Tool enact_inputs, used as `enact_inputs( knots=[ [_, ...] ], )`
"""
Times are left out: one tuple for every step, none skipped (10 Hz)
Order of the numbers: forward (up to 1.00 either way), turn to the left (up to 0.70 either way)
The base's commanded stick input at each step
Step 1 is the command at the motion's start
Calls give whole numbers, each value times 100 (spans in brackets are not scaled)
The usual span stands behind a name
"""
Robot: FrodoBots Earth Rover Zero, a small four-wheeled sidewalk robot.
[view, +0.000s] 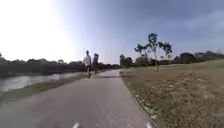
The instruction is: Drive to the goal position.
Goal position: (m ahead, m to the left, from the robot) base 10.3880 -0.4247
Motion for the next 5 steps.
enact_inputs(
  knots=[
    [100,4],
    [100,3],
    [100,3],
    [100,3],
    [100,3]
  ],
)
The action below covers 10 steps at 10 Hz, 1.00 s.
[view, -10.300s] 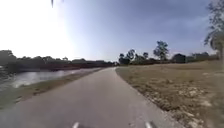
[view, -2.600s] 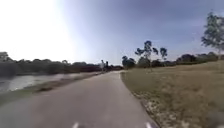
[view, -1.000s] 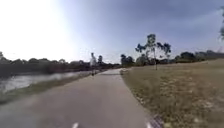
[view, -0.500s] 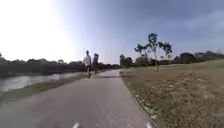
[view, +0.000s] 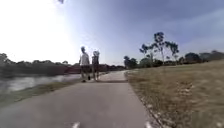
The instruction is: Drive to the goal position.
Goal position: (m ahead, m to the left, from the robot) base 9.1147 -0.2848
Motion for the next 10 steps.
enact_inputs(
  knots=[
    [100,3],
    [100,2],
    [100,2],
    [100,3],
    [100,3],
    [100,2],
    [100,2],
    [100,2],
    [100,3],
    [100,3]
  ],
)
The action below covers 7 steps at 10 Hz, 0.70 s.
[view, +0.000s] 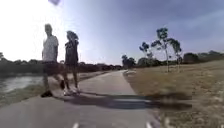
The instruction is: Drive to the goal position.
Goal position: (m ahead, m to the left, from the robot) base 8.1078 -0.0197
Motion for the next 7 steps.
enact_inputs(
  knots=[
    [100,3],
    [100,2],
    [100,2],
    [100,3],
    [100,3],
    [100,3],
    [100,3]
  ],
)
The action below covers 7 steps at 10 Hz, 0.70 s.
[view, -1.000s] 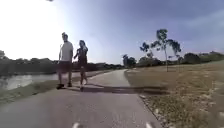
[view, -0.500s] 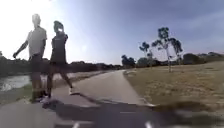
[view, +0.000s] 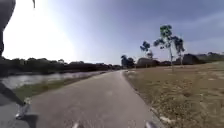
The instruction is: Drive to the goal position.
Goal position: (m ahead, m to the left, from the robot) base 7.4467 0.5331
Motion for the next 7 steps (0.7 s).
enact_inputs(
  knots=[
    [100,2],
    [100,2],
    [100,2],
    [100,2],
    [100,2],
    [100,2],
    [100,2]
  ],
)
